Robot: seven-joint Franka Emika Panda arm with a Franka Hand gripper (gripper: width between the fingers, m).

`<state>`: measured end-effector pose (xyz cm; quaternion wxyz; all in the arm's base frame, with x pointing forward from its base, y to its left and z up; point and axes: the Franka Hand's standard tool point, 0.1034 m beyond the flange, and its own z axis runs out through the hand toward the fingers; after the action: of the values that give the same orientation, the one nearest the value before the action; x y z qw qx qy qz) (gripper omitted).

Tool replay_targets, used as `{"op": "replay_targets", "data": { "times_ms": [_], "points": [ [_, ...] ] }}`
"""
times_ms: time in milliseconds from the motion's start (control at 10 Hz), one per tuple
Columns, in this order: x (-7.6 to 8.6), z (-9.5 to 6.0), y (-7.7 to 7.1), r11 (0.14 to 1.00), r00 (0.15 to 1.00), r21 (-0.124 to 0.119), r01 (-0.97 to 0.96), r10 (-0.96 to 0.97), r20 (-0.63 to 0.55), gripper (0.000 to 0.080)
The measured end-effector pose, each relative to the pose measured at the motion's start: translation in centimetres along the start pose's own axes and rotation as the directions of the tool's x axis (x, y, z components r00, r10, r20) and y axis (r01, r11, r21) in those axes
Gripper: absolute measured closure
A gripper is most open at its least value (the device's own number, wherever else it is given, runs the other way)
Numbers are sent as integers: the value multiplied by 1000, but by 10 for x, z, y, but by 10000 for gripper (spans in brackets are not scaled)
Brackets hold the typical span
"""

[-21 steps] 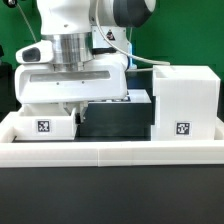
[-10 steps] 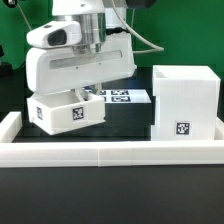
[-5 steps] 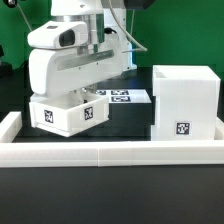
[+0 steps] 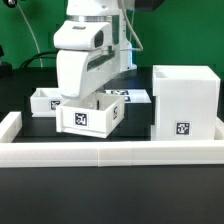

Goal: Assemble drawer

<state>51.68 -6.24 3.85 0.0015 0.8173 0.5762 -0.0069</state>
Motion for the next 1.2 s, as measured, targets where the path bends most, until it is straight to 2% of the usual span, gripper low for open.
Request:
{"op": "replay_targets", "data": {
  "times_ms": [300, 400, 700, 1200],
  "points": [
    [-4, 1, 0, 991, 991, 1, 136, -136, 15, 757],
    [1, 1, -1, 991, 991, 3, 131, -131, 12, 757],
    [32, 4, -2, 986, 986, 9, 168, -168, 2, 757],
    [27, 6, -3, 987, 987, 13, 159, -159, 3, 757]
  ]
}}
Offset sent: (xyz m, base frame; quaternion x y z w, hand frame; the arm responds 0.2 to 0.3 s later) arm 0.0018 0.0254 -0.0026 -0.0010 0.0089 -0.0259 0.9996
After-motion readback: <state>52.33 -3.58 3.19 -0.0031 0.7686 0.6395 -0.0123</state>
